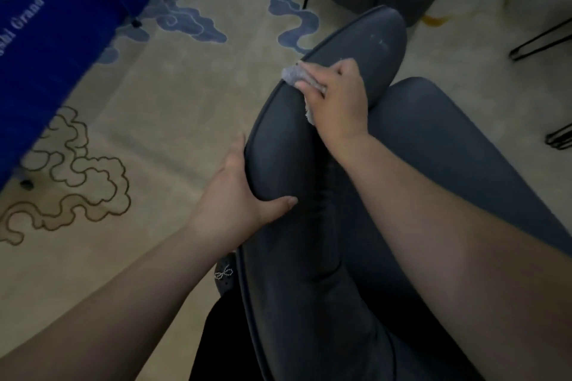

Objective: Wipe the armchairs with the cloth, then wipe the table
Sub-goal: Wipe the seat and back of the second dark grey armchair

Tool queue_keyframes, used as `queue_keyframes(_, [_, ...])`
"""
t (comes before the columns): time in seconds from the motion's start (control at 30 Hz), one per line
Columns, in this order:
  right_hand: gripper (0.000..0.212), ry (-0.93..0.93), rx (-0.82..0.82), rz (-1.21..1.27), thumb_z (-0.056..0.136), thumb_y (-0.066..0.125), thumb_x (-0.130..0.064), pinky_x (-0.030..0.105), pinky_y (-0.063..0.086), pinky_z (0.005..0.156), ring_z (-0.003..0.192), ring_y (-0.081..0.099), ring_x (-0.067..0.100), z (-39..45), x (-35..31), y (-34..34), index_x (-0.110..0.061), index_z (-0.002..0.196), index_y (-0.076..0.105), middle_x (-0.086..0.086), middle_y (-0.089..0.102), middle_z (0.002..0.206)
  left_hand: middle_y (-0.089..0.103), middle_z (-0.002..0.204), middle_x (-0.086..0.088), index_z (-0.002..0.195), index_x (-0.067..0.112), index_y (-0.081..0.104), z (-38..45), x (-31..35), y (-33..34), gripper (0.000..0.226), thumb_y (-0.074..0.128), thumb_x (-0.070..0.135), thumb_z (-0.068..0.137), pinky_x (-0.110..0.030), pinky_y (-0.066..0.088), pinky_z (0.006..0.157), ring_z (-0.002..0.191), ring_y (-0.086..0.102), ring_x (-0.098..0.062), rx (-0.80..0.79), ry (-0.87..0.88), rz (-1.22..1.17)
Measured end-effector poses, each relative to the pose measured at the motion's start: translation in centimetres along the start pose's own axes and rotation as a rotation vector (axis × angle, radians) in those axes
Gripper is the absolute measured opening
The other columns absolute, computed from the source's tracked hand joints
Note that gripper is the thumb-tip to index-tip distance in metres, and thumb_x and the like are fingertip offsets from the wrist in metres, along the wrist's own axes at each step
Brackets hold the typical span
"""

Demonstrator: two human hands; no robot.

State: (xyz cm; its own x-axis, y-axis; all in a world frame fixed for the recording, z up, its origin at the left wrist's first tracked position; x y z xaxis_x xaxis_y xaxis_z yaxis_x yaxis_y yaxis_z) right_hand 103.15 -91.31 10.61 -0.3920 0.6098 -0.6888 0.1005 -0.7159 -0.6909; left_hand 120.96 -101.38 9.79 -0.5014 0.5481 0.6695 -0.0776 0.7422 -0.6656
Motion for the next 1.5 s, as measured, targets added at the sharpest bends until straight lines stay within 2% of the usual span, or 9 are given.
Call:
queue_keyframes(0.2, [0.037,-0.070,0.051,0.008,0.083,0.069,-0.021,0.018,0.038,0.078,0.087,0.046,0.012,-6.6,-2.6,0.4,-0.031,0.119,0.065,-0.004,0.038,0.095,0.043,0.128,0.021,0.151,0.017,0.015,5.0,1.2,-0.9,0.124,0.084,0.046,0.052,0.005,0.024,0.081,0.119,0.037,0.008,-0.175,0.159,0.013])
queue_keyframes(0.37, [0.032,-0.008,0.128,-0.060,0.082,0.072,-0.021,0.033,0.047,0.074,0.081,0.049,0.023,-1.5,-0.9,0.6,-0.022,0.115,0.069,0.009,0.045,0.087,0.052,0.127,0.023,0.132,0.041,0.034,7.5,1.9,-1.2,0.092,0.084,0.047,0.055,-0.022,0.046,0.095,0.113,0.052,0.004,-0.304,0.214,-0.072])
queue_keyframes(0.43, [0.031,0.085,0.154,-0.048,0.084,0.071,-0.021,0.040,0.048,0.080,0.084,0.052,0.027,2.0,0.9,0.2,-0.016,0.114,0.070,0.010,0.044,0.088,0.051,0.115,0.030,0.119,0.053,0.031,8.3,2.1,-1.1,0.084,0.085,0.048,0.055,-0.008,0.045,0.085,0.103,0.051,0.014,-0.347,0.221,-0.086])
queue_keyframes(0.6, [0.033,0.243,0.234,0.116,0.087,0.068,-0.023,0.016,0.042,0.086,0.085,0.049,0.009,3.4,3.6,0.1,-0.023,0.119,0.066,-0.004,0.036,0.091,0.049,0.118,0.030,0.136,0.039,0.030,10.7,2.7,-0.6,0.098,0.083,0.051,0.054,0.001,0.040,0.075,0.104,0.050,0.013,-0.383,0.251,-0.078])
queue_keyframes(0.8, [0.037,0.192,0.268,0.185,0.085,0.067,-0.023,0.006,0.037,0.081,0.085,0.046,-0.001,-2.9,3.4,0.1,-0.030,0.121,0.064,-0.011,0.038,0.092,0.053,0.118,0.026,0.125,0.050,0.036,13.8,5.2,0.2,0.082,0.085,0.039,0.059,-0.004,0.042,0.083,0.106,0.051,0.014,-0.359,0.292,-0.034])
queue_keyframes(0.93, [0.035,0.232,0.344,0.075,0.085,0.068,-0.018,0.014,0.040,0.083,0.085,0.048,0.015,4.7,6.9,-1.2,-0.019,0.120,0.066,0.003,0.039,0.092,0.043,0.143,0.007,0.146,0.025,0.024,15.7,6.4,0.9,0.111,0.083,0.049,0.056,-0.031,0.042,0.104,0.126,0.045,-0.008,-0.384,0.282,0.074])
queue_keyframes(1.13, [0.036,0.348,0.409,0.286,0.086,0.066,-0.023,0.003,0.036,0.080,0.080,0.046,-0.005,6.5,10.3,-1.5,-0.034,0.120,0.063,-0.014,0.036,0.089,0.028,0.154,0.002,0.152,0.022,0.008,19.0,8.9,2.4,0.124,0.081,0.053,0.056,-0.015,0.024,0.098,0.135,0.033,-0.010,-0.302,0.306,0.218])
queue_keyframes(1.33, [0.038,0.247,0.372,0.288,0.085,0.066,-0.023,0.006,0.036,0.086,0.087,0.045,-0.005,3.9,11.3,-0.9,-0.031,0.122,0.062,-0.014,0.036,0.092,0.042,0.143,-0.002,0.146,0.018,0.024,21.0,11.3,3.8,0.115,0.077,0.058,0.052,-0.032,0.045,0.095,0.122,0.050,-0.020,-0.198,0.347,0.328])
queue_keyframes(1.5, [0.030,0.508,0.526,0.395,0.087,0.066,-0.023,0.007,0.038,0.082,0.081,0.051,-0.004,10.6,17.6,-2.8,-0.028,0.116,0.066,-0.012,0.040,0.090,0.046,0.138,0.001,0.144,0.024,0.025,20.7,11.4,3.7,0.108,0.074,0.063,0.056,-0.035,0.048,0.085,0.114,0.054,-0.024,-0.111,0.355,0.390])
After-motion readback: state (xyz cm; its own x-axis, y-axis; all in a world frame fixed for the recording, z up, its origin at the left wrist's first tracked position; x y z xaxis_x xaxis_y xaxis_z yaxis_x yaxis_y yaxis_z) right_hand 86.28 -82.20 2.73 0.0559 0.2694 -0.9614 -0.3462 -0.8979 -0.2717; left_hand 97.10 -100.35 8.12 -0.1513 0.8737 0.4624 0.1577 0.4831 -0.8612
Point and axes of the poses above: each hand's wrist, its own z-axis towards the middle knuckle, its own y-axis out of the palm, x = y × z, the point moved 6 cm from there along z, towards the middle knuckle
